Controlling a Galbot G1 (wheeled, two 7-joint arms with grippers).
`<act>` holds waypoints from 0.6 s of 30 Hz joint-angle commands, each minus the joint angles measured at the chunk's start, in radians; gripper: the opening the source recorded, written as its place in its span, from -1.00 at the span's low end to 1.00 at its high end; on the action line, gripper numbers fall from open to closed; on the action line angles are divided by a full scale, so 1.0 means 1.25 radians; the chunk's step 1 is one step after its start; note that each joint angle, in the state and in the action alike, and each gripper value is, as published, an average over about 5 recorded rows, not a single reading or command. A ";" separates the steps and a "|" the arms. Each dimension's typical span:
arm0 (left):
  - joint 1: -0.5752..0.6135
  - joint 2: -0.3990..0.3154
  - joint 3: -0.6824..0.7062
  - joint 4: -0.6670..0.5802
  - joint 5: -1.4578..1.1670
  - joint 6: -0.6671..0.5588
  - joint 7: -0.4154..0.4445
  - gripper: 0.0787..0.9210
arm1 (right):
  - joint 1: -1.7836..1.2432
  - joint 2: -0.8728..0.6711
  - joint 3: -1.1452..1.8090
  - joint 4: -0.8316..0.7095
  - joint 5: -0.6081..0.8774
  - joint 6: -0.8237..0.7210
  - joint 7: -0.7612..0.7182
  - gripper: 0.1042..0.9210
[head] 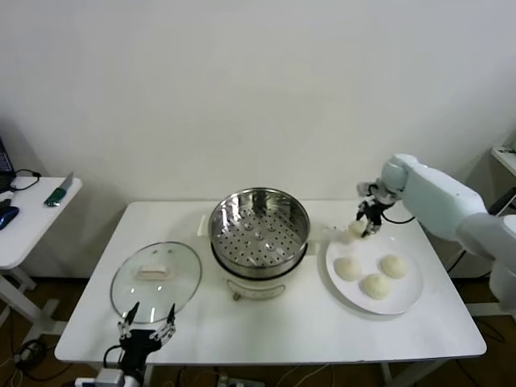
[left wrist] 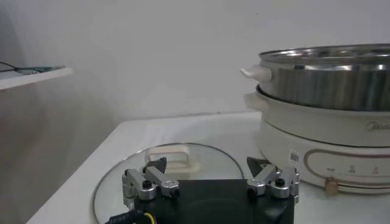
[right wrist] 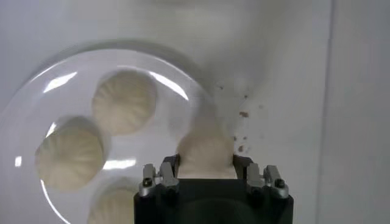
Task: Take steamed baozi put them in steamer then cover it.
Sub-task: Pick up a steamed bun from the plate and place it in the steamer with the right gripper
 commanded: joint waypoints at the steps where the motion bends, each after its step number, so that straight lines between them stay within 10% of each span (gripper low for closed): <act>1: 0.000 0.002 -0.001 -0.001 0.000 0.000 0.000 0.77 | 0.278 -0.018 -0.180 0.235 0.112 0.081 -0.010 0.24; 18: -0.004 0.002 -0.004 -0.001 0.000 -0.004 -0.001 0.77 | 0.295 0.211 -0.195 0.294 0.028 0.352 0.031 0.24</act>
